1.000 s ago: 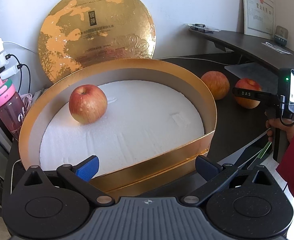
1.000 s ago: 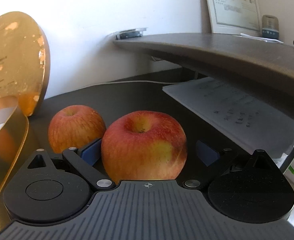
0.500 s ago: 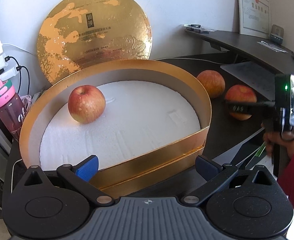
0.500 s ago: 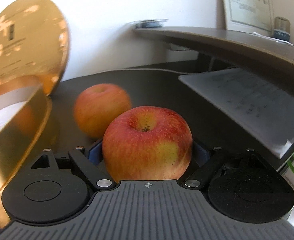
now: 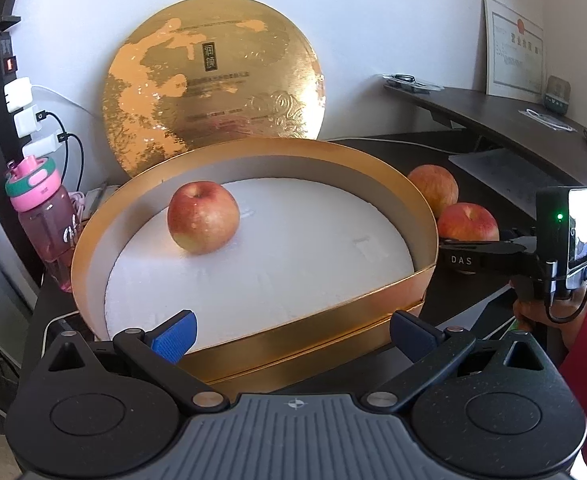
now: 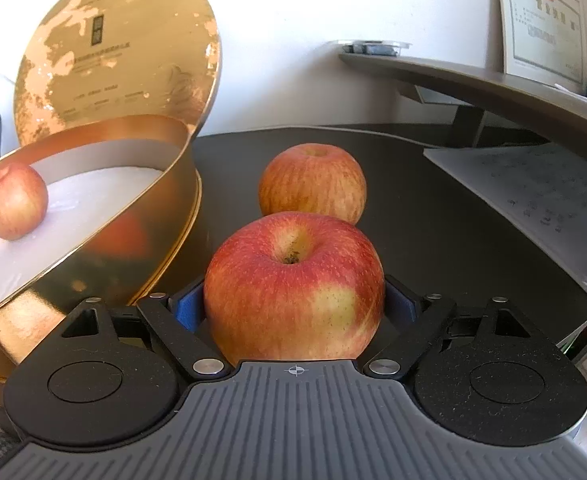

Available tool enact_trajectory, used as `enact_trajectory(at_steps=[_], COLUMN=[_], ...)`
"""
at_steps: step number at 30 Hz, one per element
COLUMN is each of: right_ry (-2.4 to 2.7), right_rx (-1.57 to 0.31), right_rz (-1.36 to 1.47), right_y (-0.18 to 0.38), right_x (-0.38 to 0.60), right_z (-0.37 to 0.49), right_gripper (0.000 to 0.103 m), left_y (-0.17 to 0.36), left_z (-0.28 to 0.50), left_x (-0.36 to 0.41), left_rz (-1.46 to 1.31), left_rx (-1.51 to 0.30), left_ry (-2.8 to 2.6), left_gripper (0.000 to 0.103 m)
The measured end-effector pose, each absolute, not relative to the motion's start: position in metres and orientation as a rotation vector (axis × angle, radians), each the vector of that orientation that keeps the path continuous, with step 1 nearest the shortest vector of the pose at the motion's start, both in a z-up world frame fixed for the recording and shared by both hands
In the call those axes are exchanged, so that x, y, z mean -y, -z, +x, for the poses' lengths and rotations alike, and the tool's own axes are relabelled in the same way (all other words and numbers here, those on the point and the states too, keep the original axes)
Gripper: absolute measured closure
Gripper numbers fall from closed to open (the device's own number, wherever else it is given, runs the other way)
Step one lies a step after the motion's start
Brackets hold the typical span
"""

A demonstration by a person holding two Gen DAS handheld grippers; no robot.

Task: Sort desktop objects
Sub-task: 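Lift the apple with the right tool and carry it over the foam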

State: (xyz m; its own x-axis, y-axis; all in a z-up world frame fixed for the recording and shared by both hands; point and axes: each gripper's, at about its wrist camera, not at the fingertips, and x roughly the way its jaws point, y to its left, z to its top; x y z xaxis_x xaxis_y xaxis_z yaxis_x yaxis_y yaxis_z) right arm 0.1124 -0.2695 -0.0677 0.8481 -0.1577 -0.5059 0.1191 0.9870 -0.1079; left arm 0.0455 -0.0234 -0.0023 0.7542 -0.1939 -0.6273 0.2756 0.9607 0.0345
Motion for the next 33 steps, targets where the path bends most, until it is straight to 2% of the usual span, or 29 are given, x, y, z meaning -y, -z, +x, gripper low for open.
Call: enact_trajectory(at_steps=[7,14,20,26,33], right_ry=[0.172,0.199,0.200,0.208,0.116], right_rx=[-0.554,-0.571,-0.566,-0.526,-0.414], right_rz=[-0.141,-0.171,-0.080,-0.048,-0.111], right_y=[0.067,0.071,0.065,0.040,-0.014], right_x=[0.260,0.257,0.268,0.272,0.230], right_z=[0.116,0.117,0.111,0.096,0.094], right_gripper=[0.011,0.016,0.016,0.016,0.016], left_y=[0.004,0.004,0.003,0.002,0.000], left_z=[0.044,0.042,0.040,0.036,0.032], left_x=[0.014,0.008,0.005,0.005,-0.009], left_rz=[0.111,0.102,0.092,0.087,0.059], left_rx=[-0.669,-0.668,-0.660,-0.638,-0.610], left_ry=[0.257,0.251,0.251,0.296,0.308], left_gripper=[0.001,0.001,0.001,0.001,0.001])
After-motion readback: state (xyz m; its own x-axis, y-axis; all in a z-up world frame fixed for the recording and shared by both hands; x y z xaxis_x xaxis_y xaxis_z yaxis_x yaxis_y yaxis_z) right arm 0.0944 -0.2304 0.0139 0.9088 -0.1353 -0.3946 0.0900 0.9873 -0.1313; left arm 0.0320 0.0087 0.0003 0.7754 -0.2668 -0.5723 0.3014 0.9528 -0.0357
